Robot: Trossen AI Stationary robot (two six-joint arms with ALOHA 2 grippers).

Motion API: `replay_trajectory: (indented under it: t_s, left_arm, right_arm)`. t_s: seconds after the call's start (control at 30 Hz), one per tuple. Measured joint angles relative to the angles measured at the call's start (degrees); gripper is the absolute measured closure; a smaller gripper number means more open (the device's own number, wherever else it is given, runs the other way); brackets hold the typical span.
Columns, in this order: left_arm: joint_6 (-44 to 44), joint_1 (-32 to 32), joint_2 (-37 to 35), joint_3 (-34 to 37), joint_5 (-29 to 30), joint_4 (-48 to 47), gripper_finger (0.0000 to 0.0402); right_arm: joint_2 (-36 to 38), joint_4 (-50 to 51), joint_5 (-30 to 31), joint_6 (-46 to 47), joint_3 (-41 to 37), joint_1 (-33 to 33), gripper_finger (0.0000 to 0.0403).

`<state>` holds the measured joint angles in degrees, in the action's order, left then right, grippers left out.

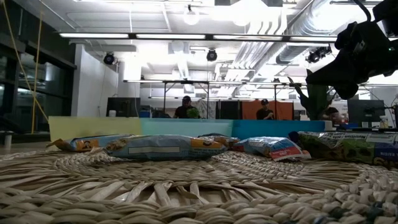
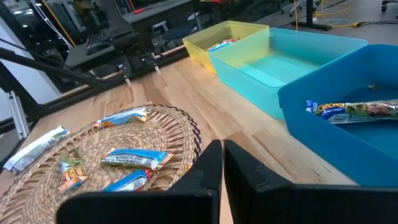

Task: Pick and place Granola Bars by type
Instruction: Put the bottom blue granola bar into the blue bin

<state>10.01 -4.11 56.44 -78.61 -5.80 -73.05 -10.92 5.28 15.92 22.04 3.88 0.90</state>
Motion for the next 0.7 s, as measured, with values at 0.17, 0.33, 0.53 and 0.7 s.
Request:
replay_trajectory:
  t_s: [0.17,0.33,0.53,0.7]
  left_arm:
    - [7.4,-9.1,-4.1,10.0,-1.0,4.8,0.0273]
    - [9.7,-18.3,-3.1,14.9,-1.3,8.7,0.0273]
    - [9.7,-27.3,0.9,16.4,0.7,16.3,0.0273]
    - [7.0,-33.8,5.8,16.4,4.7,20.5,0.0273]
  right_arm:
    - [0.0,0.0,0.0,0.0,0.0,0.0,0.0402]
    - [0.0,0.0,0.0,0.0,0.0,0.0,0.0402]
    - [0.0,0.0,0.0,0.0,0.0,0.0,0.0402]
    - [0.0,0.0,0.0,0.0,0.0,0.0,0.0402]
